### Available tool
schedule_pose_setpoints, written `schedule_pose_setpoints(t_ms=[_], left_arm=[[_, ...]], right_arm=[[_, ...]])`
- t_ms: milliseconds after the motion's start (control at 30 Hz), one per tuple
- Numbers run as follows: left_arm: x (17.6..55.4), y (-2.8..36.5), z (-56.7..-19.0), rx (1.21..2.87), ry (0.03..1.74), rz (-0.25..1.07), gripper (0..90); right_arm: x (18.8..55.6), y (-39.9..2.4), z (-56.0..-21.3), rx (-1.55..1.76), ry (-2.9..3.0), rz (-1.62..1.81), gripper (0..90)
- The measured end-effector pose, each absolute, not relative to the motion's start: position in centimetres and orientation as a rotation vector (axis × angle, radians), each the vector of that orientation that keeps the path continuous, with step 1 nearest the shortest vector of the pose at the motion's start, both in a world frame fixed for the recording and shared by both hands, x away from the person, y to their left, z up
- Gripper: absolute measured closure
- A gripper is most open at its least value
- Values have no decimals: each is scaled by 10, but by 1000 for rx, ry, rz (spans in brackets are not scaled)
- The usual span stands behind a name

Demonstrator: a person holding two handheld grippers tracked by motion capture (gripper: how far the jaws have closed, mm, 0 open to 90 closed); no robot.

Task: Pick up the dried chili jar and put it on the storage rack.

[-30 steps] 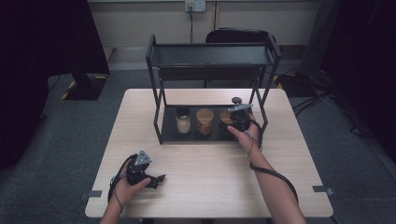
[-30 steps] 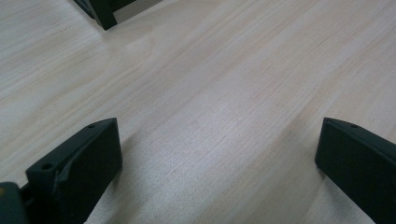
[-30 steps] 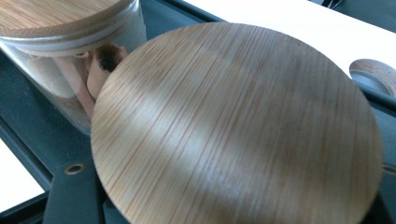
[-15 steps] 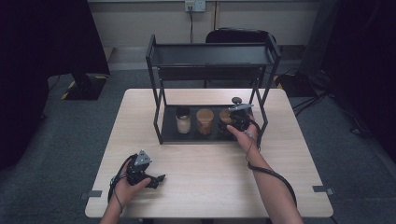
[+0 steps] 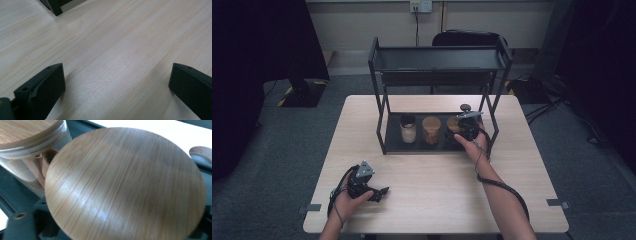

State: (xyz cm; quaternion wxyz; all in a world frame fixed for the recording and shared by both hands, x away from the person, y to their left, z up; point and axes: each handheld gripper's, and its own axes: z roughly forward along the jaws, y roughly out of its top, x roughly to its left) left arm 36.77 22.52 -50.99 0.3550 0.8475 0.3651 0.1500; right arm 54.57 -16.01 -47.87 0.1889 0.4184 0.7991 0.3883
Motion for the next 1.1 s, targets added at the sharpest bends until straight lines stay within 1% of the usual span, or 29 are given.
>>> schedule_pose_setpoints(t_ms=[233, 1100], left_arm=[[368, 225, -510, 2190, 943, 388, 1], [368, 225, -510, 2191, 942, 388, 1]], right_arm=[[541, -165, -479, 1224, 2241, 1097, 18], [518, -171, -473, 1217, 2231, 1143, 17]])
